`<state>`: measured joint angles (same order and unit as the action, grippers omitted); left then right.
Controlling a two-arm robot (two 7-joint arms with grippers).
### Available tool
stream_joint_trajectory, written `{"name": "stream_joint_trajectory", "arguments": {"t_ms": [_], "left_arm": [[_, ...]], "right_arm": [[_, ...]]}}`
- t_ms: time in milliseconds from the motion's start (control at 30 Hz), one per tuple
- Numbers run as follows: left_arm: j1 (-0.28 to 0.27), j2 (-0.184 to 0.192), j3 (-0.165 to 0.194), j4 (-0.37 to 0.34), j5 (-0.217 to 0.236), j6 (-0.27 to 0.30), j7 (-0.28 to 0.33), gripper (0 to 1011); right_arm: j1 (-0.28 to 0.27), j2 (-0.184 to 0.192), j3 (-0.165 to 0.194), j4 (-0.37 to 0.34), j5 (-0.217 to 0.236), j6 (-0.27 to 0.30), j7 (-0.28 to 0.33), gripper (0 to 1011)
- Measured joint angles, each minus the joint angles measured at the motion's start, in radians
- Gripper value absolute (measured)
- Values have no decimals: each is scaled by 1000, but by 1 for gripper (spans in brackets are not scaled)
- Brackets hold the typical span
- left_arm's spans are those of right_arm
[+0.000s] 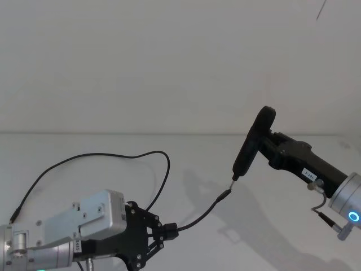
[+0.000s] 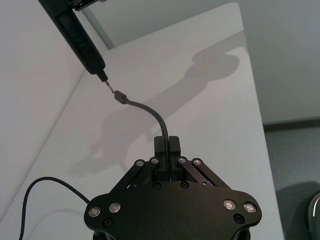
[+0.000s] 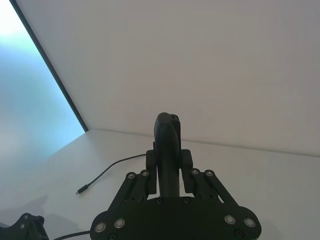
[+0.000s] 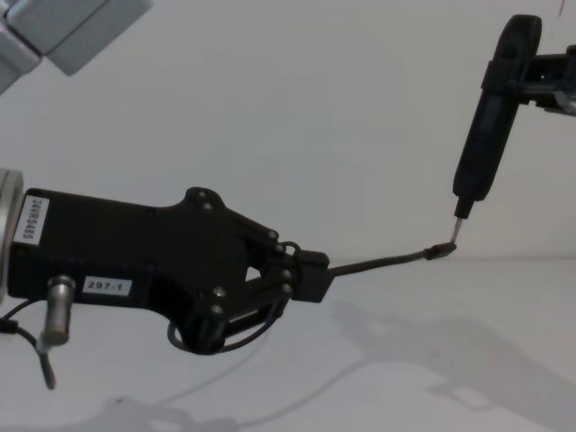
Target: Pick up the data cable with the one hand.
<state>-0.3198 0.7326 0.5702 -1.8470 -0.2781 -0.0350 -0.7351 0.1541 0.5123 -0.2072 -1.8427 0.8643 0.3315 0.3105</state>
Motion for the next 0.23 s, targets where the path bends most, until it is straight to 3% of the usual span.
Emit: {"name": "stream_joint_trajectory", "arguments": {"t_ms": [233], "left_arm": [[0, 0, 0, 0, 0, 0, 0, 40]], "right_arm": [[1, 1, -1, 0, 1, -1, -1, 283]]}}
